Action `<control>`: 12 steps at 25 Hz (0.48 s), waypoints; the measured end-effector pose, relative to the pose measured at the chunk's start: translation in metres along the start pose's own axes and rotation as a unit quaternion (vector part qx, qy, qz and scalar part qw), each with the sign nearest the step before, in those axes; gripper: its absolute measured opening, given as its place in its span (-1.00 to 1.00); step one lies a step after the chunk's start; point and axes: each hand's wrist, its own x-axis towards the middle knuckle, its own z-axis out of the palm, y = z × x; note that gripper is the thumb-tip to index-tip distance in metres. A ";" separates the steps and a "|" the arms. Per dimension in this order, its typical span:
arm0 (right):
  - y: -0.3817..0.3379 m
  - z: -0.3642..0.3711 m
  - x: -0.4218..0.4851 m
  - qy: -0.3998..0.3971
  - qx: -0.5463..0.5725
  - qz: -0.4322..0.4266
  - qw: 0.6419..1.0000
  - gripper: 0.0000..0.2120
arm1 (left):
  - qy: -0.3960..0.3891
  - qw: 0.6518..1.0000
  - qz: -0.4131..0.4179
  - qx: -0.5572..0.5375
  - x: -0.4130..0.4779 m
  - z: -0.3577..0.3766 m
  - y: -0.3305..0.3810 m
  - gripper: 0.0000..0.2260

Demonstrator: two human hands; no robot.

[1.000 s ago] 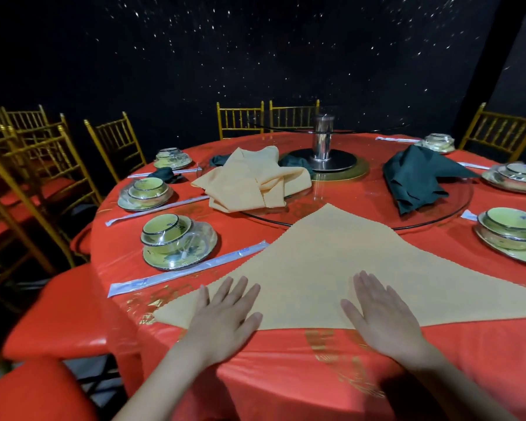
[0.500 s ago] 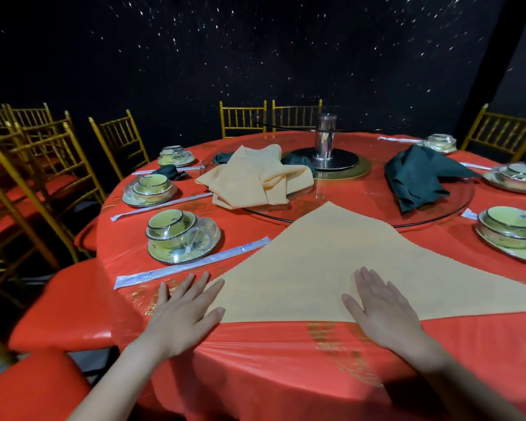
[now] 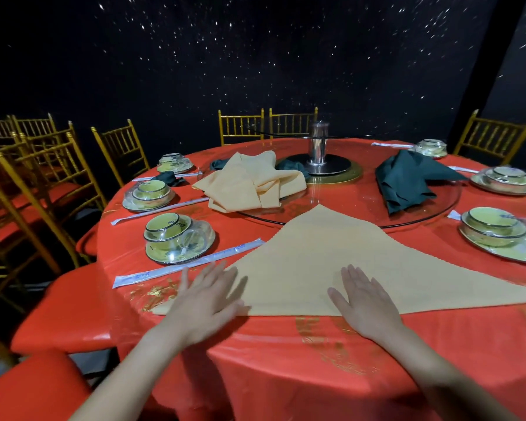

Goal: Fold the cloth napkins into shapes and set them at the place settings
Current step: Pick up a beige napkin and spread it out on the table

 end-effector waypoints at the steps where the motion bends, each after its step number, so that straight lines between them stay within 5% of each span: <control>1: 0.002 -0.001 -0.001 0.011 0.034 -0.018 0.999 -0.33 | 0.011 0.998 0.053 -0.034 0.005 0.002 0.020 -0.20; 4: 0.020 -0.005 -0.008 0.056 0.161 -0.074 0.983 -0.28 | 0.062 0.983 0.157 -0.070 0.017 0.014 0.057 -0.46; 7: 0.059 -0.008 -0.020 0.076 0.181 -0.113 0.974 -0.15 | 0.074 0.984 0.152 -0.054 0.025 0.022 0.054 -0.55; 12: 0.101 -0.017 -0.031 0.163 0.069 -0.168 0.970 -0.45 | 0.087 0.978 0.187 -0.001 0.024 0.030 0.045 -0.71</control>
